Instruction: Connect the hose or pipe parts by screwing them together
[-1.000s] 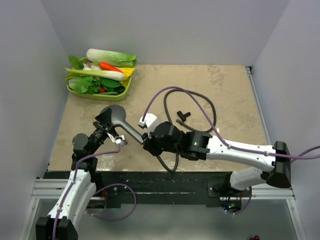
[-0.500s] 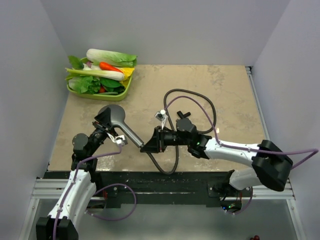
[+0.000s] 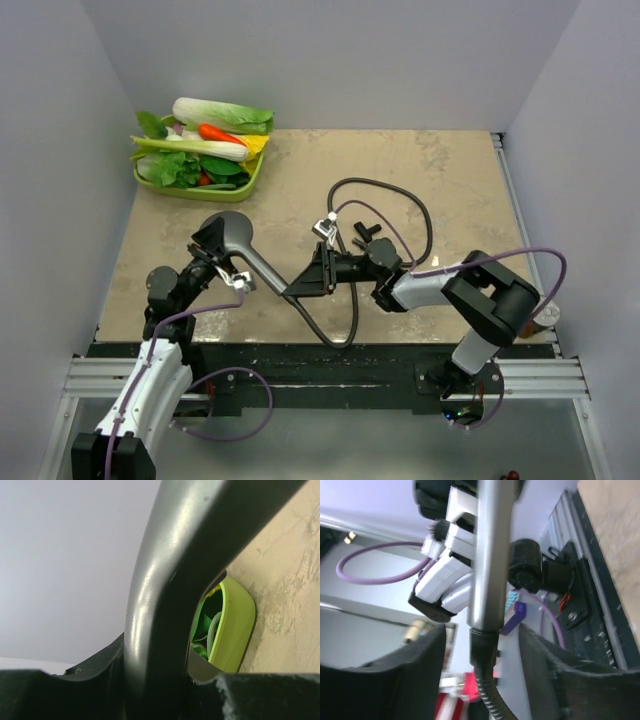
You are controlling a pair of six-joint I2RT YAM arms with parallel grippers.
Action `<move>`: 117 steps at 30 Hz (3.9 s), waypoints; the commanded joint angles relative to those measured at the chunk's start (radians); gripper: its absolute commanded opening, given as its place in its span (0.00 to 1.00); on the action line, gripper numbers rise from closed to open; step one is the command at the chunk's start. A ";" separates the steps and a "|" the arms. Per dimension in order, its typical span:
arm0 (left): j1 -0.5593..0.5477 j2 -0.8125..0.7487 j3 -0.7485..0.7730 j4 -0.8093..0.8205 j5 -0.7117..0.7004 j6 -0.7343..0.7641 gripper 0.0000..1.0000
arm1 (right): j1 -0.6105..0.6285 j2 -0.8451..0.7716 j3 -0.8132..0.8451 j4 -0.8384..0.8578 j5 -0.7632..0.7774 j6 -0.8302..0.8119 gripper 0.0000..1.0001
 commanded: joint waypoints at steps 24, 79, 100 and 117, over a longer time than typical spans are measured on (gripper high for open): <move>-0.009 0.002 0.041 0.127 0.055 -0.052 0.00 | 0.610 -0.219 0.880 -2.105 1.442 -1.253 0.73; -0.009 -0.008 0.044 0.130 0.050 -0.047 0.00 | 0.201 -0.356 0.407 -1.086 0.349 -0.827 0.00; -0.014 0.462 0.196 0.109 -0.263 -0.053 0.05 | -0.053 -0.374 0.551 -1.722 1.122 -0.847 0.97; 0.090 0.661 0.336 0.015 -0.390 -0.116 0.99 | -0.215 -0.187 0.526 -1.731 1.110 -0.897 0.94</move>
